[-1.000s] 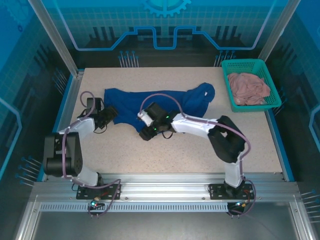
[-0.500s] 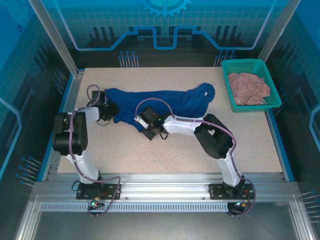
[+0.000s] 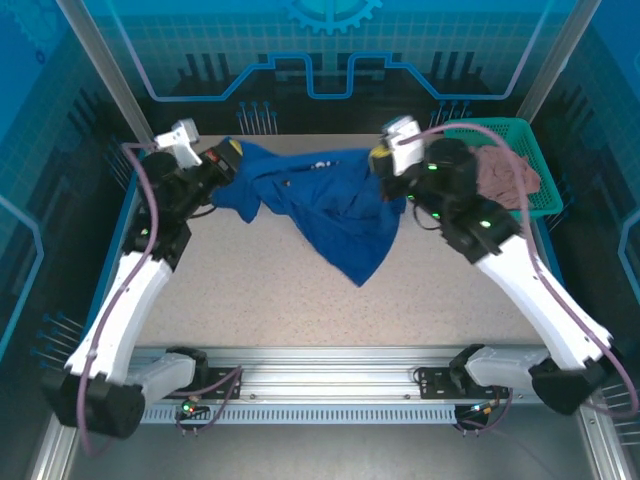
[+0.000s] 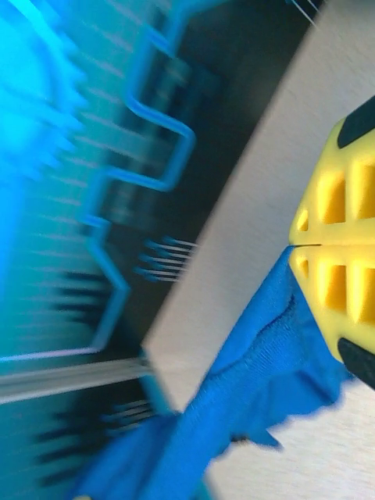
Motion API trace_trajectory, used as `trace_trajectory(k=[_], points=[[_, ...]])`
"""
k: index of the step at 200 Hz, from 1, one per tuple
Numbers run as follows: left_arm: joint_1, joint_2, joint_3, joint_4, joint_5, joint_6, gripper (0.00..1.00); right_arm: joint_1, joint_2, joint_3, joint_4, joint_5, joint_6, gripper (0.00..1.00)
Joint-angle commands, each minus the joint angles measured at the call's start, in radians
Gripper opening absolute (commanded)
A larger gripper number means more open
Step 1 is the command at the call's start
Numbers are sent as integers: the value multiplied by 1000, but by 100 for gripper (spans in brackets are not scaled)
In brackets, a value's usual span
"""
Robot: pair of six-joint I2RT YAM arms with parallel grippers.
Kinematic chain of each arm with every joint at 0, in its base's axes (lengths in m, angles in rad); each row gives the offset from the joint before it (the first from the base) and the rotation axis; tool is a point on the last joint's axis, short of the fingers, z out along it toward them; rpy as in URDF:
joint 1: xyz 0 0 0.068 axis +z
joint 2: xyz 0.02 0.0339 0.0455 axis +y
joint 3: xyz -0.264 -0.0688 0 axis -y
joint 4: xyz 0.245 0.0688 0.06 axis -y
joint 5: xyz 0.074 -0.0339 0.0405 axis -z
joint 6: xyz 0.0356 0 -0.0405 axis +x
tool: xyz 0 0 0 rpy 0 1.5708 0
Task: Fold the inside-out t-shirt
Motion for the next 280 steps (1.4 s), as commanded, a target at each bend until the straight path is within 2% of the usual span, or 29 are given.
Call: trace_trajectory(k=[1, 20, 44, 62, 87, 113, 134, 148, 165, 181, 193, 224, 237, 258, 280], points=[[-75, -11, 91, -5, -108, 39, 0, -43, -43, 81, -44, 43, -57, 0], [-176, -9, 215, -23, -143, 117, 0, -55, -82, 186, -69, 44, -79, 0], [-319, -27, 337, -39, -233, 281, 0, -55, -128, 305, -102, 32, -82, 0], [-386, -43, 409, -75, -308, 381, 0, -55, -152, 377, -141, 24, -82, 0], [-393, -50, 459, -157, -448, 452, 0, -55, -173, 428, -184, 31, -95, 0], [-391, -56, 445, -175, -487, 463, 0, -55, -169, 418, -191, 40, -99, 0], [-393, -5, 443, -202, -533, 462, 0, -60, -101, 401, -198, 71, -104, 0], [-391, 54, 445, -213, -559, 462, 0, -101, -21, 385, -199, 75, -87, 0], [-391, 129, 459, -224, -554, 449, 0, -165, 78, 345, -205, -69, 1, 0], [-391, 179, 477, -245, -535, 413, 0, -152, 121, 228, -126, -254, 53, 0], [-391, 200, 479, -245, -529, 393, 0, -102, 135, 122, -48, -342, 64, 11], [-392, 219, 480, -250, -538, 381, 0, 83, 196, -79, 96, -371, 89, 45], [-392, 215, 479, -250, -542, 383, 0, 134, 232, -154, 175, -388, 125, 56], [-391, 208, 487, -247, -534, 396, 0, 151, 296, -242, 272, -406, 213, 63], [-391, 201, 524, -256, -498, 434, 0, 134, 324, -294, 252, -288, 232, 65]])
